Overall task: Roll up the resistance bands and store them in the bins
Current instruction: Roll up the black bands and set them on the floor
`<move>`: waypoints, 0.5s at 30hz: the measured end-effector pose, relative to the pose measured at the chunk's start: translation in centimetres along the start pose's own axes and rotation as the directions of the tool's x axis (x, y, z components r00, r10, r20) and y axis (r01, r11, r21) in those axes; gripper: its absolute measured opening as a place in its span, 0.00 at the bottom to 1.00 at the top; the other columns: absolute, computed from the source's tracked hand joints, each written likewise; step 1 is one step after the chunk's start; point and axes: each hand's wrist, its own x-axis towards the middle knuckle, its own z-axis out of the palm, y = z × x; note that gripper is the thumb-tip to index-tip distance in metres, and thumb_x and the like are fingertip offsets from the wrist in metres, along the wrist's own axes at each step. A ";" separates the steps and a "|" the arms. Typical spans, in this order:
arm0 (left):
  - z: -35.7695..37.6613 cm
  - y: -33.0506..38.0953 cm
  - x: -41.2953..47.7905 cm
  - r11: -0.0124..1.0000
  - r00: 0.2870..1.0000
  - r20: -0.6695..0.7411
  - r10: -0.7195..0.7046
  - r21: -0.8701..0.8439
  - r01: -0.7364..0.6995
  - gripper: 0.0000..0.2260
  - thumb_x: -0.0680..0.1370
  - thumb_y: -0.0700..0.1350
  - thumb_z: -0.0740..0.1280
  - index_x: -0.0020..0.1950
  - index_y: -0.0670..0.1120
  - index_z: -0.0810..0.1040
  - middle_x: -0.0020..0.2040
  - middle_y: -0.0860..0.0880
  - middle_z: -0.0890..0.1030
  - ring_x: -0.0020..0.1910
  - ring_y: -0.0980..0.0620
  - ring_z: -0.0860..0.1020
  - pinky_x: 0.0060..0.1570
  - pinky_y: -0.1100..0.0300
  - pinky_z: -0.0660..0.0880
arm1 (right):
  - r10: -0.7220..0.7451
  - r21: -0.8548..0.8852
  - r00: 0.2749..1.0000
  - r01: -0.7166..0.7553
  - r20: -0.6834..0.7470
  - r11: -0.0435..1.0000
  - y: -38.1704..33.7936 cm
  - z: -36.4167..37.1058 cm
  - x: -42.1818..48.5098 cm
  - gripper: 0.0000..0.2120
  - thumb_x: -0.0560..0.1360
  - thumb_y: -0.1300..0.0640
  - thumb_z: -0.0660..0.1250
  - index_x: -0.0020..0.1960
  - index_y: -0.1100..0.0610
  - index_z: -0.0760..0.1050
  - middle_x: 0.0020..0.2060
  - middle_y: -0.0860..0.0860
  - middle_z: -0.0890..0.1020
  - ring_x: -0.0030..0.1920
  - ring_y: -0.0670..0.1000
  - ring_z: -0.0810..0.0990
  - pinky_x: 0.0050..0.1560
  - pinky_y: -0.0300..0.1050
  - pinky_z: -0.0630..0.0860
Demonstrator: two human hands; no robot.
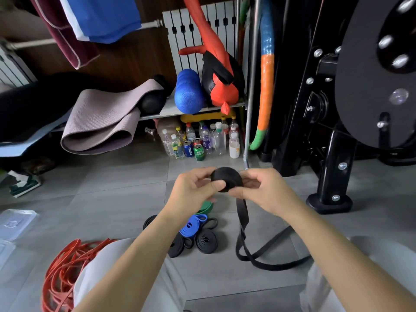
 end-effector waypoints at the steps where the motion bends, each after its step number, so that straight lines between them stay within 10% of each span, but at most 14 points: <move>1: 0.1 0.1 0.0 0.992 1.000 0.000 -0.005 -0.125 0.005 0.11 0.72 0.37 0.70 0.51 0.49 0.80 0.43 0.49 0.84 0.39 0.55 0.80 0.32 0.66 0.76 | -0.021 0.090 1.000 0.023 -0.021 0.996 -0.1 0.2 0.1 0.13 0.66 0.58 0.76 0.45 0.44 0.80 0.41 0.43 0.85 0.45 0.42 0.83 0.51 0.39 0.79; 7: 0.5 -0.1 0.0 0.915 0.991 0.091 -0.096 -0.384 0.124 0.12 0.70 0.42 0.69 0.53 0.47 0.79 0.44 0.49 0.84 0.42 0.52 0.82 0.33 0.64 0.78 | -0.121 0.130 0.980 0.142 -0.159 0.981 -0.1 1.2 0.1 0.13 0.67 0.60 0.75 0.46 0.44 0.80 0.40 0.45 0.85 0.44 0.45 0.84 0.49 0.39 0.79; 10: 0.1 -0.2 0.4 0.954 0.998 0.008 0.061 0.295 -0.060 0.15 0.74 0.41 0.70 0.57 0.55 0.76 0.51 0.58 0.79 0.51 0.53 0.79 0.45 0.60 0.77 | -0.098 -0.158 0.985 0.075 -0.139 0.985 0.4 0.7 0.4 0.08 0.68 0.57 0.75 0.48 0.52 0.82 0.40 0.49 0.85 0.42 0.51 0.83 0.46 0.48 0.78; 12: -0.3 0.1 0.8 0.679 0.971 0.139 0.196 0.695 -0.237 0.19 0.73 0.44 0.71 0.63 0.55 0.74 0.54 0.59 0.76 0.53 0.55 0.75 0.51 0.59 0.73 | -0.132 -0.390 0.989 0.093 -0.074 0.916 0.6 0.9 0.5 0.11 0.69 0.53 0.73 0.51 0.53 0.82 0.39 0.49 0.84 0.41 0.51 0.81 0.41 0.44 0.75; 15: -0.3 1.8 1.4 0.470 0.963 0.249 0.104 0.841 -0.268 0.13 0.72 0.46 0.71 0.56 0.52 0.77 0.49 0.52 0.80 0.50 0.49 0.77 0.48 0.55 0.73 | -0.105 -0.399 0.994 0.080 -0.040 0.914 0.6 1.2 0.6 0.11 0.68 0.52 0.73 0.51 0.49 0.81 0.39 0.47 0.84 0.42 0.47 0.81 0.42 0.43 0.77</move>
